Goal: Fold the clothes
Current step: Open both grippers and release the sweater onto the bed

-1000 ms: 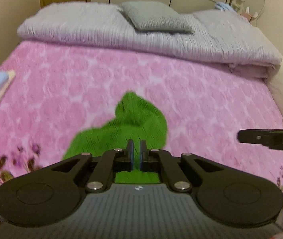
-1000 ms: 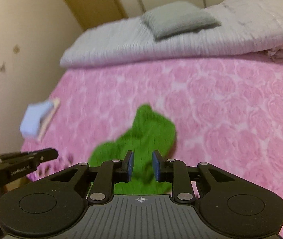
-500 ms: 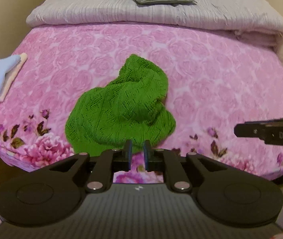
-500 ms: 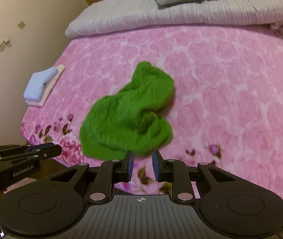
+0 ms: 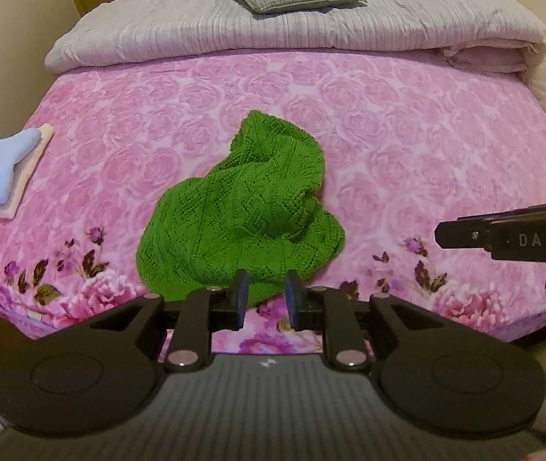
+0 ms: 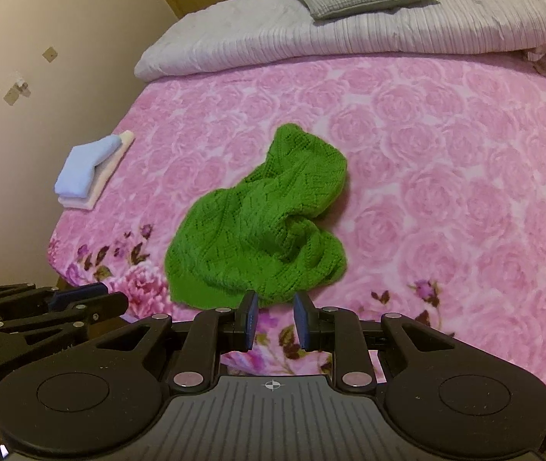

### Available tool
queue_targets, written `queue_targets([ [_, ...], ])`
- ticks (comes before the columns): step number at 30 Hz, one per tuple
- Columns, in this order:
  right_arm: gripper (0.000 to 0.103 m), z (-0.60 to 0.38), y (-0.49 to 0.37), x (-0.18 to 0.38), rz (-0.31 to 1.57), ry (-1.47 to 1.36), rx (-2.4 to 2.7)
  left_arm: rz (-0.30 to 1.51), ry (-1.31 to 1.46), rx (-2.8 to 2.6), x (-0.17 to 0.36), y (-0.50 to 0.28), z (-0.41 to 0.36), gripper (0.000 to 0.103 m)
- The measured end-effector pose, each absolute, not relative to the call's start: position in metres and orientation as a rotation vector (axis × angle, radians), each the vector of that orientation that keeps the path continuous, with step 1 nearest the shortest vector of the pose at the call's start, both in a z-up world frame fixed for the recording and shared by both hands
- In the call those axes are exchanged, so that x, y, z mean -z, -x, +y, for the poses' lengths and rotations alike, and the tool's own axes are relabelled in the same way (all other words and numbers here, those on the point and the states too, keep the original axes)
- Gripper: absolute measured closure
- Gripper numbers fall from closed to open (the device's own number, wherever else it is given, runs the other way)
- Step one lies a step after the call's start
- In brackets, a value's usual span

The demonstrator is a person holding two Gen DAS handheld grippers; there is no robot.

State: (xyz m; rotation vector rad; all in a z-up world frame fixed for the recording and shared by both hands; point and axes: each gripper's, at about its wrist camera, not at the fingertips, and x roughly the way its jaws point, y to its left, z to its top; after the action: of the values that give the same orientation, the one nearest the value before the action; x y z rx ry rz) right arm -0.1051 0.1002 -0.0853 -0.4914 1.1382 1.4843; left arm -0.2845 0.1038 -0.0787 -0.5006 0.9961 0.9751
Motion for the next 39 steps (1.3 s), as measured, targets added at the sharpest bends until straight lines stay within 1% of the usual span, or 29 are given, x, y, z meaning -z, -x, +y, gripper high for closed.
queue_targets([
  [4, 0.079, 0.113, 0.116, 0.097, 1.138, 0.475, -1.425, 1.004, 0.487, -0.916, 0.094, 0.296, 0.126, 0.085],
  [7, 0.079, 0.124, 0.123, 0.112, 1.145, 0.458, -1.364, 1.039, 0.488, -0.867, 0.116, 0.309, 0.148, 0.085],
  [11, 0.079, 0.139, 0.139, 0.144, 1.199, 0.466, -1.259, 1.081, 0.511, -0.826, 0.148, 0.327, 0.174, 0.084],
  [13, 0.079, 0.144, 0.146, 0.159, 1.215, 0.471, -1.233, 1.103, 0.525, -0.808, 0.167, 0.332, 0.185, 0.080],
  [17, 0.079, 0.150, 0.156, 0.197, 1.228, 0.450, -1.174, 1.116, 0.539, -0.771, 0.207, 0.340, 0.196, 0.080],
  [22, 0.079, 0.149, 0.161, 0.238, 1.231, 0.439, -1.149, 1.097, 0.567, -0.754, 0.239, 0.351, 0.193, 0.080],
  [29, 0.079, 0.140, 0.167, 0.259, 1.216, 0.436, -1.161, 1.045, 0.580, -0.743, 0.252, 0.361, 0.185, 0.080],
  [34, 0.079, 0.128, 0.162, 0.274, 1.166, 0.389, -1.168, 0.966, 0.508, -0.686, 0.270, 0.357, 0.175, 0.075],
  [39, 0.079, 0.111, 0.156, 0.304, 1.099, 0.324, -1.175, 0.888, 0.411, -0.658, 0.307, 0.353, 0.155, 0.074],
])
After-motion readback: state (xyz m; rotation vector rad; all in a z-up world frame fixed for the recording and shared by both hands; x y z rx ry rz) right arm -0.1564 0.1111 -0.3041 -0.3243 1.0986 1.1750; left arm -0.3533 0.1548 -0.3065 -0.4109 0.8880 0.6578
